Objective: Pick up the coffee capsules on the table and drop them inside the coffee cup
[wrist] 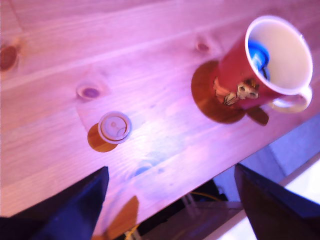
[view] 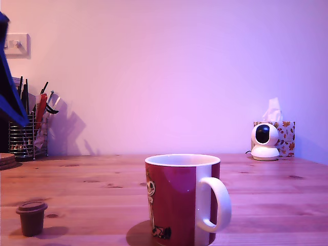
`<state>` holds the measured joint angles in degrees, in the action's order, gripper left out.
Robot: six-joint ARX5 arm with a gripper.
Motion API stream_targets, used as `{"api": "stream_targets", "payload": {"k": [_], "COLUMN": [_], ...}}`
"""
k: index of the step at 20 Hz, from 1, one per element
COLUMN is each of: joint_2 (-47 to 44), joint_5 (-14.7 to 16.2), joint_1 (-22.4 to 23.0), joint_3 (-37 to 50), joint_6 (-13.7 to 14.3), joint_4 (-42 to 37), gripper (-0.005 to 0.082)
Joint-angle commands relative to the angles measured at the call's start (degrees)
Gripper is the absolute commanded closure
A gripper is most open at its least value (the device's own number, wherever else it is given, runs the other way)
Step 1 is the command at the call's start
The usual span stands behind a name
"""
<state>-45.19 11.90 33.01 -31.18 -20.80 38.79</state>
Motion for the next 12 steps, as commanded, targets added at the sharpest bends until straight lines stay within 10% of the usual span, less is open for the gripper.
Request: {"api": "stream_targets", "payload": {"k": [1,12], "joint_2": [-1.99,-15.15], "joint_5": [-0.48,-8.17], "joint_1": [0.15,3.48], "joint_3": [-0.15,-5.6], "joint_6": [-1.31,-2.75], "joint_4": [-0.26,-0.26], "gripper": [0.0039,0.0039]}}
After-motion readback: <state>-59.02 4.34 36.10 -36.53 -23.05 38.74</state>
